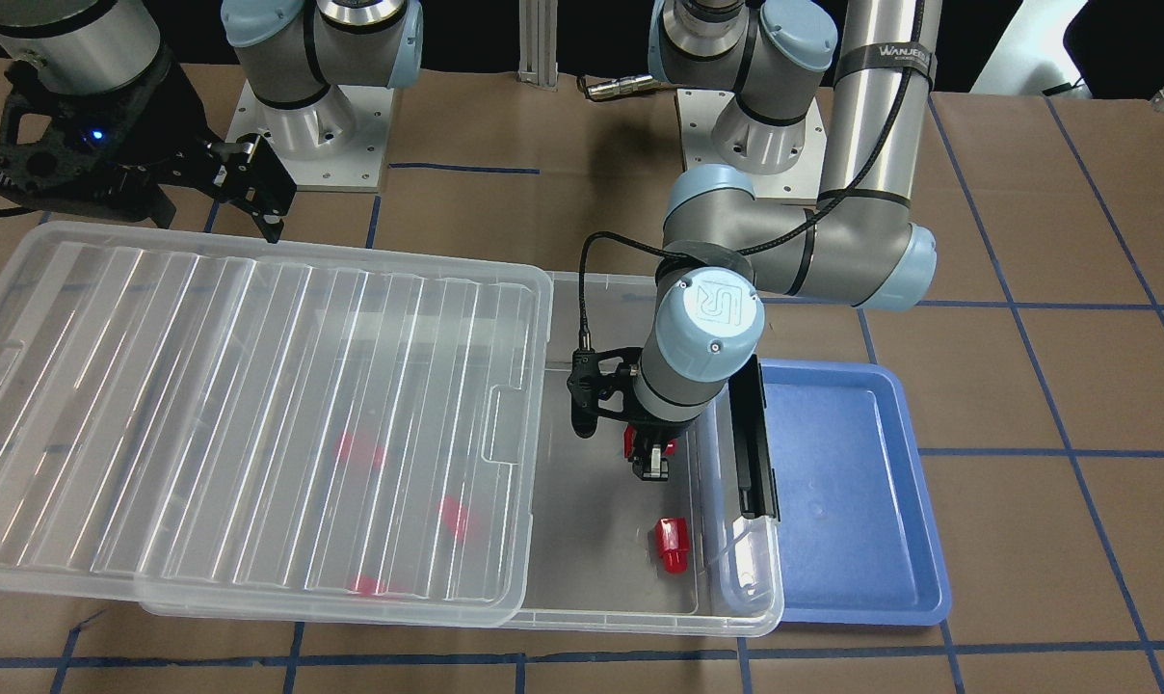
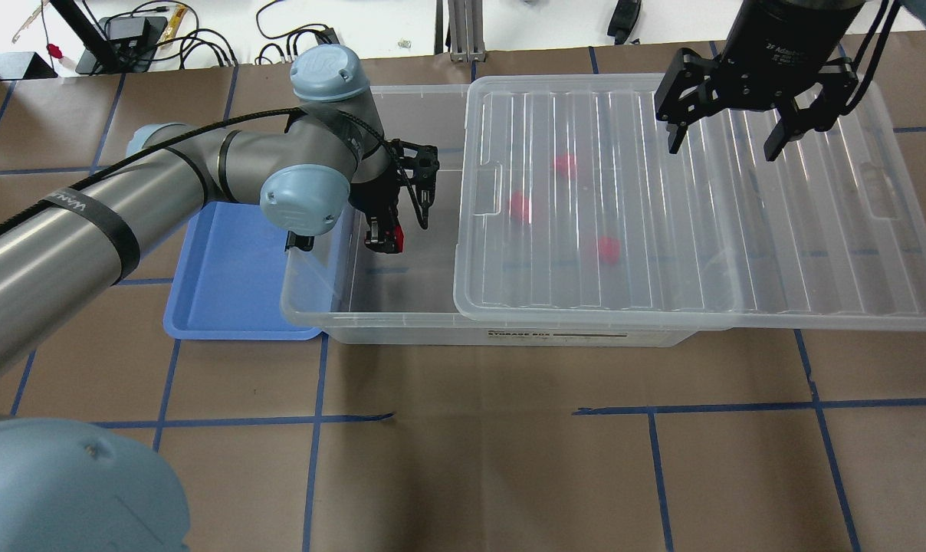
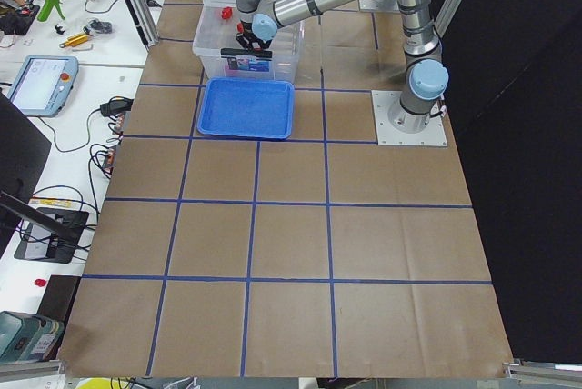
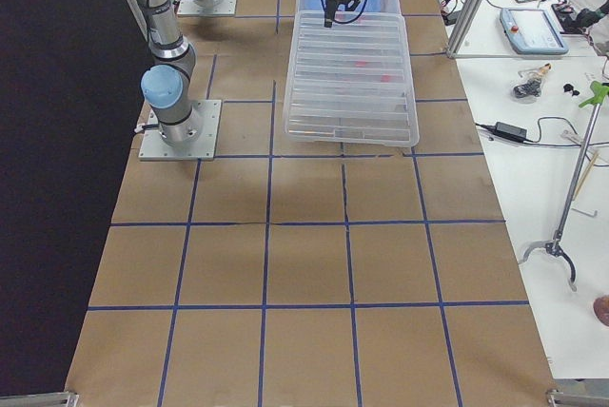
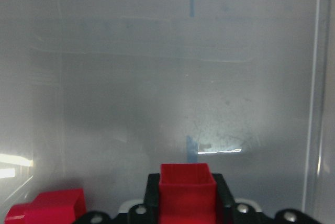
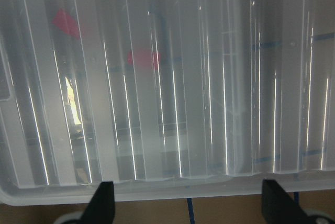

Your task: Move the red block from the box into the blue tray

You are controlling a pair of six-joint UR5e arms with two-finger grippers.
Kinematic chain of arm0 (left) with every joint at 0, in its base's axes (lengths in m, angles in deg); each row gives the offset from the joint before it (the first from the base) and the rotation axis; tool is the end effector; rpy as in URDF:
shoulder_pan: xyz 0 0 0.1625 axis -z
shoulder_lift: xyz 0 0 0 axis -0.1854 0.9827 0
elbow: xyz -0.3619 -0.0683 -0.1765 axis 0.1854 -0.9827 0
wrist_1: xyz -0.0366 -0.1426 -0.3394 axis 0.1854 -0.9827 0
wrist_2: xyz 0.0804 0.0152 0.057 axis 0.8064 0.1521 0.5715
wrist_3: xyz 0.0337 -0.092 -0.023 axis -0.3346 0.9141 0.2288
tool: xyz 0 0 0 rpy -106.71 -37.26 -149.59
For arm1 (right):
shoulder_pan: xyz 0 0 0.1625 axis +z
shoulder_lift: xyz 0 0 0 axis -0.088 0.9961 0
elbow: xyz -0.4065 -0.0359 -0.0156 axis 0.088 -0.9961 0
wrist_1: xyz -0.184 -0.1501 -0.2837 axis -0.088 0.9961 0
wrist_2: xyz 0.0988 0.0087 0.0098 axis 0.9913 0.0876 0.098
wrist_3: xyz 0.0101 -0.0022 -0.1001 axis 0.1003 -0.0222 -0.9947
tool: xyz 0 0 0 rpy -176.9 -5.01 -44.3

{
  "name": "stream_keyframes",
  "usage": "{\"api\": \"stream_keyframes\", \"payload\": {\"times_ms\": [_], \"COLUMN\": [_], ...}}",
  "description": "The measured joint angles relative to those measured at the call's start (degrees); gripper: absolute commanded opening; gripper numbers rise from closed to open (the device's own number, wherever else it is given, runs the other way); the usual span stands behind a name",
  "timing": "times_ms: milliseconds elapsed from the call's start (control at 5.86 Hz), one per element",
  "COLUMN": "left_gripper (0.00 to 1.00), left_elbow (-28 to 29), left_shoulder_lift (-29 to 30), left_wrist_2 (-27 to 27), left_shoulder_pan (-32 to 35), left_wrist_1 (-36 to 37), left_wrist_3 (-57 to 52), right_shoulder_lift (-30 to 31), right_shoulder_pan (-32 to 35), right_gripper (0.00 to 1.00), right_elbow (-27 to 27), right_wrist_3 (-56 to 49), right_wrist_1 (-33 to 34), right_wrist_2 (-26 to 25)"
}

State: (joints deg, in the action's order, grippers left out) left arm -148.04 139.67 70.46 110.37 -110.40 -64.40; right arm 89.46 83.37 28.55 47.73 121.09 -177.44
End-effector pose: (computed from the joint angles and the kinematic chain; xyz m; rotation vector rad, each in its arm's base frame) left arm -0.2323 -0.5333 0.2668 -2.1567 -2.1724 -0.0195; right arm 0.1221 -0.4595 0.4974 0.2309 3.1206 0.1000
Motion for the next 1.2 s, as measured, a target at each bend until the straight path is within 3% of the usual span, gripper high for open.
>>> {"api": "stream_keyframes", "payload": {"times_ms": [512, 854, 1195], "left_gripper": [0.1, 0.09, 0.09], "left_elbow": [0.92, 0.8, -0.71], "left_shoulder_lift": [-11.55, -15.42, -15.21], "left_wrist_2": [-0.21, -0.52, -0.84], "left_shoulder_pan": [-5.37, -12.26, -19.39], "left_wrist_1": [-8.99, -12.11, -11.85], "left_wrist_3": [3.74, -0.11, -10.96], "right_shoulder_lift": [-0.21, -0.68, -3.3], "right_shoulder_pan": [-1.6, -12.28, -24.79], "right_gripper": [1.0, 1.0, 1.0], "right_elbow": [0.0, 0.06, 0.14], "right_wrist_3": [-3.57, -17.66, -31.57], "right_wrist_1": [0.1, 0.3, 1.9], "right_wrist_2": [-0.49, -1.38, -3.97]}}
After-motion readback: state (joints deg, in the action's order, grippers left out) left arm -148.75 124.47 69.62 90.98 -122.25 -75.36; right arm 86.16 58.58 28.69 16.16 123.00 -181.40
